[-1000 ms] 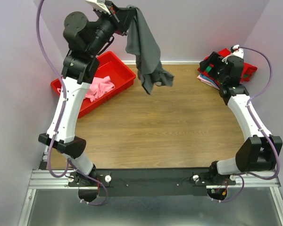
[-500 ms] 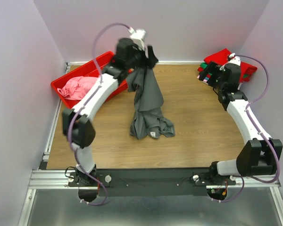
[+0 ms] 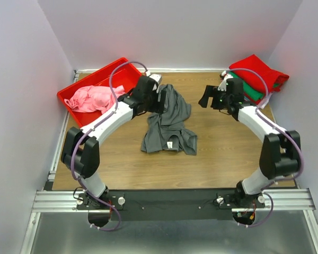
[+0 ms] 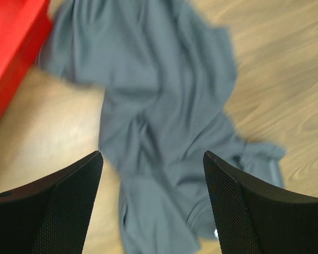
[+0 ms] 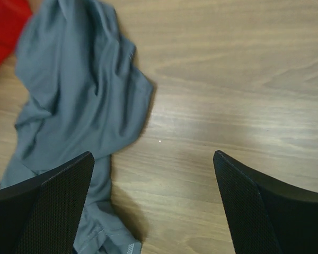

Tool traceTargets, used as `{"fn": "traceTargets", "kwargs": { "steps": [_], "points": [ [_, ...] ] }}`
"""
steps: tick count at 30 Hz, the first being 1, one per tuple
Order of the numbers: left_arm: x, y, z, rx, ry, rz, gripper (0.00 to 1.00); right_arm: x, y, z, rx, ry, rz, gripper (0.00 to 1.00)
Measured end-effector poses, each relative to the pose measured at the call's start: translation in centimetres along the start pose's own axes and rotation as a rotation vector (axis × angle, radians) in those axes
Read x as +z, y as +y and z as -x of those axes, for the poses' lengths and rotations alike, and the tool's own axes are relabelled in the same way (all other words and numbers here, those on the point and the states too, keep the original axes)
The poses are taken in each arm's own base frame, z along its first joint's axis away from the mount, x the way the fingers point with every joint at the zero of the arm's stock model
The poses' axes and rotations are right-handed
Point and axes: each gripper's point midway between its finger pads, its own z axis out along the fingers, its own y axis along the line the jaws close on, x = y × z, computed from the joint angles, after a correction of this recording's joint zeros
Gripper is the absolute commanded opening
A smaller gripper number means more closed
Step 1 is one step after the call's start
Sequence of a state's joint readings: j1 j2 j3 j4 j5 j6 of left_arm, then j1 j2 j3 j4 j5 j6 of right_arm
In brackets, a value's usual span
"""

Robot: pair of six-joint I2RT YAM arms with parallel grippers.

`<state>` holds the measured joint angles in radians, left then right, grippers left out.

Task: Fold and stack the t-shirts
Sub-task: Flatten the tshirt out

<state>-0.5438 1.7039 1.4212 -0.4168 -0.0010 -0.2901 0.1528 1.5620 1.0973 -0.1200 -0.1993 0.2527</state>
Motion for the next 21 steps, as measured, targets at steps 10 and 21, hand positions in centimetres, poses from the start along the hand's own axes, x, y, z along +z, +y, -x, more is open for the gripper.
{"fn": "traceTargets", "kwargs": {
  "steps": [10,21],
  "points": [
    [1.5,3.0,-10.4,-0.044,0.268,0.105,0.83,7.2,0.6,-3.8,-0.007,0.179,0.028,0.92],
    [2.7,3.8,-13.8,-0.048,0.374,0.134,0.79,11.2,1.7,-4.6,-0.034,0.242,0.037,0.81]
  ]
}}
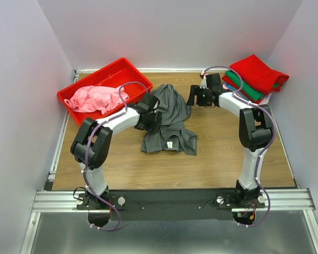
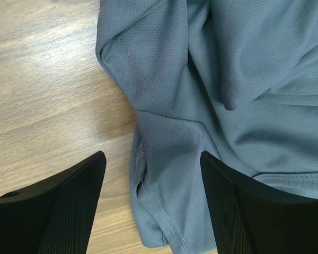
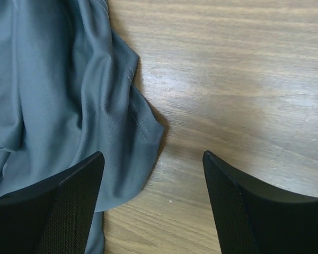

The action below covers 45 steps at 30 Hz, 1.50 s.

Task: Fold and stack the t-shirts
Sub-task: Flatten the tshirt out

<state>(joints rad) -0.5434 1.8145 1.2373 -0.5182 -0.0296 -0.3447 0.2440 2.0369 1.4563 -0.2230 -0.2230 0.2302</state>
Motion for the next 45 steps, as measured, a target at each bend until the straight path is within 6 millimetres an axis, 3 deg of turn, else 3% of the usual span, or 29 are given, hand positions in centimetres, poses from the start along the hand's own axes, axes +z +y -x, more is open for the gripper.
{"fn": "traceTargets", "kwargs": {
  "steps": [12,20,26,29,30,32,33,34,35,36,41,45],
  "points": [
    [1.5,0.5,-1.6,0.013,0.055,0.015,0.73,2.2,-0.3,-1.9,-0.018,0.073,-0.017,0.71],
    [1.8,0.5,-1.4,0.028,0.046,0.013,0.59,3.0,-0.4,-1.4,-0.022,0.073,-0.016,0.57],
    [1.9,0.5,-1.2,0.034,0.039,0.011,0.47,3.4,-0.3,-1.3,-0.026,0.076,-0.008,0.41],
    [1.9,0.5,-1.2,0.035,0.036,0.009,0.45,3.6,-0.2,-1.4,-0.026,0.082,0.002,0.25],
    [1.9,0.5,-1.1,0.035,0.035,0.009,0.45,3.6,-0.1,-1.6,-0.022,0.088,0.008,0.14],
    [1.9,0.6,-1.1,0.032,0.033,0.009,0.32,3.8,0.1,-1.9,-0.021,0.098,0.025,0.02],
    [2.0,0.6,-1.0,0.032,0.031,0.009,0.16,3.8,0.2,-1.9,-0.017,0.1,0.032,0.02],
    [2.0,0.7,-1.0,0.031,0.031,0.01,0.07,3.9,0.3,-2.0,-0.018,0.103,0.038,0.02],
    [2.0,0.8,-0.9,0.031,0.03,0.009,0.0,3.9,0.4,-2.0,-0.014,0.104,0.041,0.02],
    [2.1,0.8,-0.7,0.032,0.03,0.008,0.0,3.9,0.4,-2.0,-0.012,0.105,0.041,0.01],
    [2.9,1.3,1.6,0.053,0.019,0.055,0.0,3.6,-0.1,-2.1,-0.003,0.105,0.018,0.01],
    [3.5,1.7,6.6,0.093,-0.037,0.124,0.0,1.2,-2.3,-3.6,0.032,0.145,-0.081,0.01]
  ]
}}
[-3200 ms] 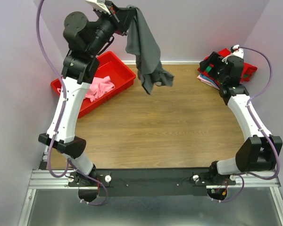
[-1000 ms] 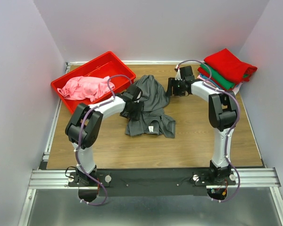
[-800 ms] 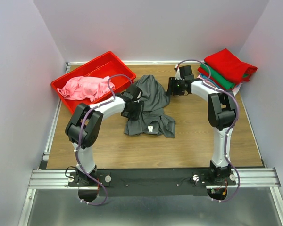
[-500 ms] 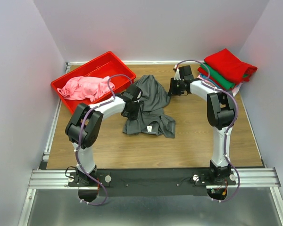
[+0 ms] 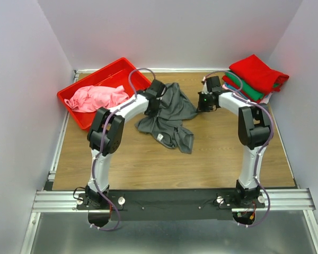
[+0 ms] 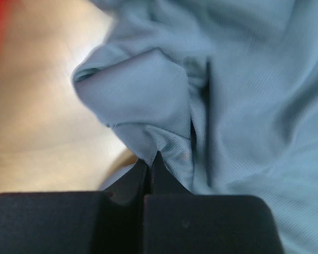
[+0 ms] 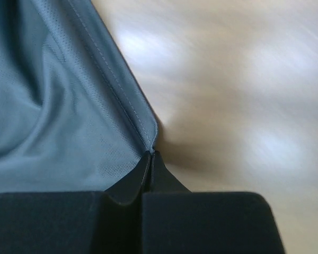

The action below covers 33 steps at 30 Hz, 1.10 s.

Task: Fold and stack the t-shirts
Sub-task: Flatten the tshirt out

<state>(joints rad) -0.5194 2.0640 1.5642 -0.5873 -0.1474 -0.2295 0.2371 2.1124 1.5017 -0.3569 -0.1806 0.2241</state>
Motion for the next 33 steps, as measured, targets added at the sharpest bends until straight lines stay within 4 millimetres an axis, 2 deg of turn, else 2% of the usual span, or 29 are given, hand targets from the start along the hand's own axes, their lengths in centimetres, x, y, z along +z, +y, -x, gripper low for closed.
{"fn": "traceTargets", "kwargs": {
  "steps": [1,4,7,9,12,13,14,15,16,19,20,23,26,28,30,32,33],
  "points": [
    [0.1,0.1,1.1,0.003,-0.017,0.009,0.0,-0.6,-0.7,-0.4,0.014,0.008,-0.022,0.01],
    [-0.5,0.4,6.3,0.023,-0.102,0.05,0.0,-3.2,-3.7,-1.8,0.07,0.027,-0.11,0.01],
    [-1.6,0.5,13.0,0.026,-0.234,0.076,0.0,-6.7,-6.5,-3.1,0.124,0.029,-0.207,0.01],
    [-2.4,0.4,16.1,0.026,-0.308,0.079,0.0,-8.7,-7.6,-4.2,0.147,0.036,-0.268,0.01],
    [-3.1,0.5,17.8,0.029,-0.363,0.077,0.0,-10.3,-8.0,-6.1,0.171,0.064,-0.321,0.01],
    [-3.2,0.5,18.3,0.03,-0.38,0.075,0.04,-10.9,-8.3,-7.1,0.184,0.081,-0.346,0.01],
    [-3.3,0.5,18.5,0.031,-0.388,0.075,0.13,-11.2,-8.4,-7.8,0.192,0.093,-0.361,0.01],
    [-3.3,0.5,18.8,0.035,-0.4,0.074,0.27,-11.6,-8.6,-8.9,0.201,0.116,-0.381,0.01],
    [-3.3,0.4,19.1,0.041,-0.414,0.069,0.53,-11.9,-8.8,-9.7,0.209,0.13,-0.402,0.01],
    [-3.5,0.3,19.9,0.05,-0.443,0.064,0.76,-12.8,-9.9,-11.6,0.23,0.173,-0.465,0.01],
    [-3.6,0.3,20.1,0.046,-0.453,0.065,0.78,-12.9,-10.1,-11.8,0.236,0.177,-0.477,0.01],
    [-3.5,0.6,19.7,0.047,-0.448,0.079,0.79,-13.4,-11.3,-11.8,0.258,0.177,-0.518,0.01],
    [-3.3,1.1,17.1,0.052,-0.39,0.094,0.79,-13.8,-12.5,-11.6,0.287,0.173,-0.544,0.01],
    [-3.8,1.9,12.9,0.056,-0.307,0.102,0.78,-14.1,-13.5,-10.8,0.315,0.159,-0.558,0.01],
    [-5.1,2.3,9.4,0.051,-0.258,0.09,0.74,-14.1,-14.2,-10.1,0.331,0.147,-0.564,0.01],
    [-6.1,2.3,6.8,0.047,-0.227,0.06,0.72,-13.9,-14.3,-9.6,0.335,0.14,-0.565,0.01],
    [-6.9,2.2,4.3,0.039,-0.195,0.029,0.69,-13.8,-14.4,-9.3,0.335,0.137,-0.563,0.01]
  ]
}}
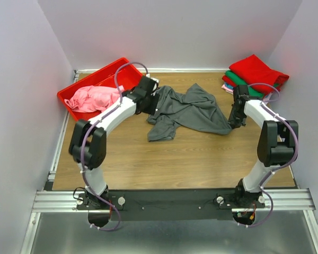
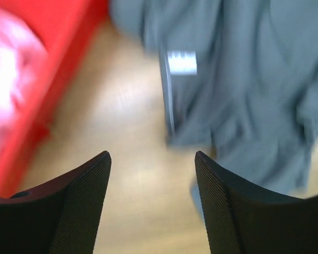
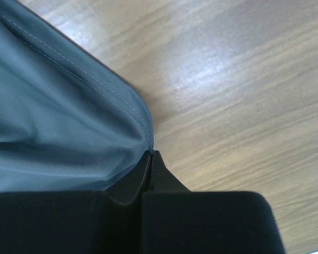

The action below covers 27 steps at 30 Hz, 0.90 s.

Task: Fold and stack the t-shirts
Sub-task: Flatten the tshirt out

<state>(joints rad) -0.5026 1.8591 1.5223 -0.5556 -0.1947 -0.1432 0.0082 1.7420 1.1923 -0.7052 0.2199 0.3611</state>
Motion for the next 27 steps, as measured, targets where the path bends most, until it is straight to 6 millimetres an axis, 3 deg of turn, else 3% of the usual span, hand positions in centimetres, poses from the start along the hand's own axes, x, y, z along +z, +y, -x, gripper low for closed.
{"fn": "traceTargets", "kwargs": {
  "steps": [4,11,16,24,27],
  "points": [
    [-1.8,-1.2,-5.3,-0.042,0.085,-0.093,0.65,0.4,0.3,0.2,-0.005,0.011,0.006,0.01],
    [-1.5,-4.9,-12.8,-0.094,0.253,-0.222,0.61,0.6,0.7,-0.1,-0.01,0.026,0.026,0.01],
    [-1.3,-5.7,-14.6,-0.13,0.292,-0.228,0.6,0.6,1.2,-0.3,-0.009,0.036,0.053,0.01],
    [-0.5,-5.9,-14.9,-0.163,0.294,-0.219,0.57,0.8,1.4,-1.0,-0.011,0.053,0.07,0.01],
    [-0.1,-5.9,-14.8,-0.165,0.292,-0.216,0.52,0.8,1.5,-1.0,-0.01,0.053,0.073,0.01]
  ]
}}
